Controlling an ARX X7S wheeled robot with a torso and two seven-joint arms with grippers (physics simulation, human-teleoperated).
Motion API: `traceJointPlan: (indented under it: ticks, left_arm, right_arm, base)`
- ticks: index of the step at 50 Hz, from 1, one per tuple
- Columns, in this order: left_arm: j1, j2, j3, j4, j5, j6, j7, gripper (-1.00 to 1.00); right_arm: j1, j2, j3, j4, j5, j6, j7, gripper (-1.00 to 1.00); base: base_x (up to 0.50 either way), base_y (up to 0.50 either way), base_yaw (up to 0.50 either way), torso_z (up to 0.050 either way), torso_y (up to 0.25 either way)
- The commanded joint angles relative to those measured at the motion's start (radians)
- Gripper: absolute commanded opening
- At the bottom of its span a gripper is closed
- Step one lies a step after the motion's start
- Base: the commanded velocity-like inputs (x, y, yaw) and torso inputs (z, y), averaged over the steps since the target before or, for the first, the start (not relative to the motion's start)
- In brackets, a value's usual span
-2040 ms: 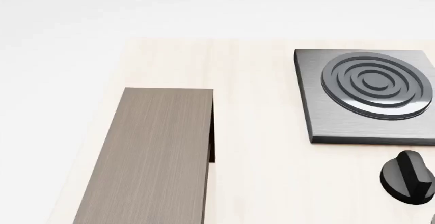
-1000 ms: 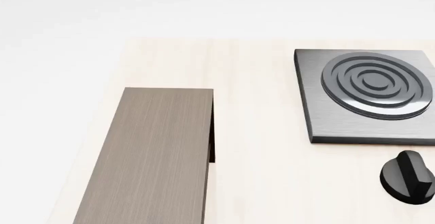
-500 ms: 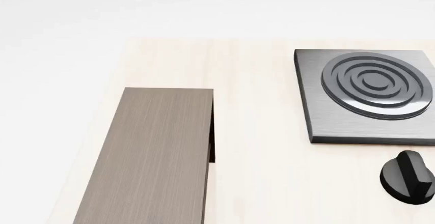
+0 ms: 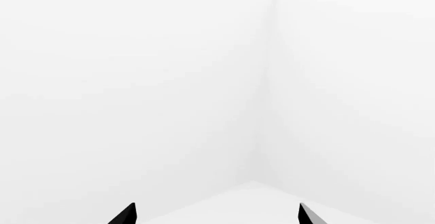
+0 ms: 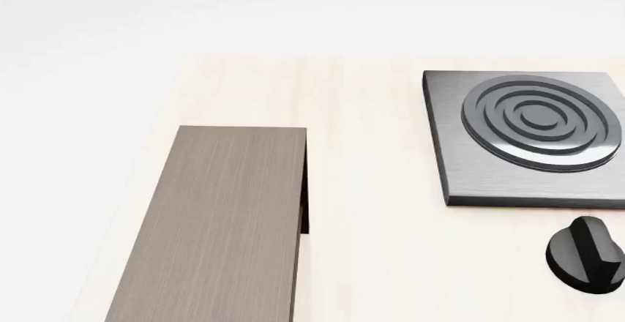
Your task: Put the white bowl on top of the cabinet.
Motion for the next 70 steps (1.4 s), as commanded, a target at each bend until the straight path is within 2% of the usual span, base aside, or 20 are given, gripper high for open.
traceJointPlan:
  ticks: [1, 36, 70]
  left_arm:
    - [0.002, -0.002, 0.003, 0.002, -0.003, 0.0, -0.003, 1.0]
    - [0.006, -0.01, 0.014, -0.011, -0.005, 0.016, -0.01, 1.0]
    - [0.008, -0.016, 0.02, -0.006, -0.009, 0.012, -0.024, 1.0]
  right_arm:
    - [-0.006, -0.002, 0.028, 0.015, 0.008, -0.007, -0.002, 1.0]
    - [-0.03, 0.004, 0.182, 0.173, 0.082, -0.189, -0.04, 1.0]
    - [-0.06, 0.025, 0.283, 0.256, 0.13, -0.241, -0.073, 1.0]
  base:
    - [0.0, 0.0, 0.0, 0.0, 0.0]
    - [0.0, 0.0, 0.0, 0.0, 0.0]
    - [0.0, 0.0, 0.0, 0.0, 0.0]
